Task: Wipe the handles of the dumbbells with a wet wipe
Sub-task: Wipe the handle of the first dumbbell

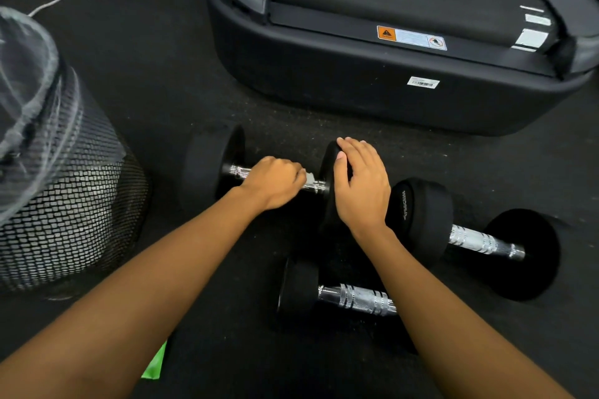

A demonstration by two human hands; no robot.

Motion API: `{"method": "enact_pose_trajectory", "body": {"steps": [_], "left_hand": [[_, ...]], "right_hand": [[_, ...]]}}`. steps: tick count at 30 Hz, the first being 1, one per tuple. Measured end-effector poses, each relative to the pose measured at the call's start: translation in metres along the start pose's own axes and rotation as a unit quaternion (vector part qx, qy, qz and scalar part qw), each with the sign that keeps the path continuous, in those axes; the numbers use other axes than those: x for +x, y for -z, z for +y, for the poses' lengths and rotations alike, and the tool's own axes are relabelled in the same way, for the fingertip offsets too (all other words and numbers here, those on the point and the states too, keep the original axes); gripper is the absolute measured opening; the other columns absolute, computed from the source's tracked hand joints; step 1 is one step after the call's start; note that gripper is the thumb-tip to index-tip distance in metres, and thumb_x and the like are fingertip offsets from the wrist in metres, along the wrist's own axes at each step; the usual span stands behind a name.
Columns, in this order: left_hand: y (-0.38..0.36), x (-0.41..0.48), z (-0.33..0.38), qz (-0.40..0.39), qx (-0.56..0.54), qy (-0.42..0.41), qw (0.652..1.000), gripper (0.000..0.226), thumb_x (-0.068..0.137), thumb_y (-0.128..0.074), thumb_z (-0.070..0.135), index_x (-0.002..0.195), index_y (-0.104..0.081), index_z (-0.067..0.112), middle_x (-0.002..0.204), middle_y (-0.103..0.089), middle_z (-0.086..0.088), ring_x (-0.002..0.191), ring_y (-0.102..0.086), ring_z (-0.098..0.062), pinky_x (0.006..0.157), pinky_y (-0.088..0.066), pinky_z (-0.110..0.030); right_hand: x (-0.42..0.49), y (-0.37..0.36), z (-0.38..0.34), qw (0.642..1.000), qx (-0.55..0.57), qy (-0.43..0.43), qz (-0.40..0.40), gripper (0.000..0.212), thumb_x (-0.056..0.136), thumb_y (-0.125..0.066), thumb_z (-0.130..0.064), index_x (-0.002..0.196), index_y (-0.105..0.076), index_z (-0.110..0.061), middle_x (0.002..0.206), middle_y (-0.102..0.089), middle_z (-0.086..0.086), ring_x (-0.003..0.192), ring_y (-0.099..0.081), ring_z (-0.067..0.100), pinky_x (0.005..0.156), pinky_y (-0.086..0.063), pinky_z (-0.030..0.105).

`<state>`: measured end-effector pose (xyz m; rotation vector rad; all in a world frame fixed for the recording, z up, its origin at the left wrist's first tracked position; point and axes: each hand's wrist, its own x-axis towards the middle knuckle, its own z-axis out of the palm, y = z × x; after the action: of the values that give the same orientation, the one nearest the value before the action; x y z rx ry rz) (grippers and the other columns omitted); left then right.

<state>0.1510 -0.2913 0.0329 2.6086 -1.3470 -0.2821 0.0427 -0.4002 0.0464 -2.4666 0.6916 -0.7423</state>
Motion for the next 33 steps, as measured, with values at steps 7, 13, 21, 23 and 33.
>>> {"method": "enact_pose_trajectory", "body": {"steps": [7,13,21,23,33], "left_hand": [[0.000,-0.001,-0.004,-0.028,-0.030,-0.037,0.998,0.037,0.100,-0.029,0.031,0.110,-0.059,0.012,0.108,-0.065,-0.007,0.102,-0.058,-0.022,0.096,-0.037,-0.036],[0.002,0.009,0.013,-0.060,0.024,-0.002,0.998,0.036,0.100,-0.028,0.028,0.100,-0.058,0.009,0.103,-0.064,-0.012,0.097,-0.059,-0.027,0.090,-0.039,-0.038],[0.003,0.004,-0.007,-0.057,-0.003,-0.012,0.998,0.039,0.101,-0.023,0.030,0.101,-0.058,0.012,0.102,-0.064,-0.006,0.100,-0.058,-0.022,0.098,-0.032,-0.035],[0.006,0.004,0.000,-0.059,0.027,0.007,0.998,0.034,0.101,-0.027,0.027,0.099,-0.057,0.010,0.102,-0.064,-0.009,0.098,-0.059,-0.026,0.092,-0.037,-0.037],[-0.008,-0.015,-0.011,0.039,-0.063,-0.123,0.990,0.036,0.095,-0.045,0.034,0.124,-0.053,0.013,0.122,-0.058,-0.001,0.116,-0.049,-0.016,0.107,-0.019,-0.025]], "right_hand": [[-0.001,0.000,0.001,1.000,-0.005,0.000,-0.001,0.052,0.092,-0.025,-0.039,0.126,-0.057,-0.015,0.131,-0.057,0.000,0.132,-0.040,0.018,0.110,-0.028,0.032],[0.000,-0.001,0.001,1.000,-0.001,0.001,0.001,0.052,0.092,-0.026,-0.039,0.125,-0.058,-0.014,0.130,-0.058,0.001,0.131,-0.042,0.018,0.110,-0.028,0.031],[-0.001,0.000,0.002,1.000,-0.005,0.003,0.006,0.051,0.092,-0.027,-0.038,0.125,-0.058,-0.014,0.130,-0.058,0.001,0.131,-0.042,0.019,0.110,-0.028,0.032],[-0.001,0.000,0.001,1.000,-0.006,0.005,0.006,0.051,0.092,-0.027,-0.038,0.125,-0.058,-0.014,0.129,-0.058,0.001,0.130,-0.042,0.019,0.110,-0.028,0.031],[-0.001,0.000,0.000,1.000,0.000,-0.002,0.003,0.052,0.092,-0.026,-0.039,0.125,-0.058,-0.015,0.130,-0.057,0.001,0.131,-0.041,0.018,0.110,-0.032,0.037]]}}
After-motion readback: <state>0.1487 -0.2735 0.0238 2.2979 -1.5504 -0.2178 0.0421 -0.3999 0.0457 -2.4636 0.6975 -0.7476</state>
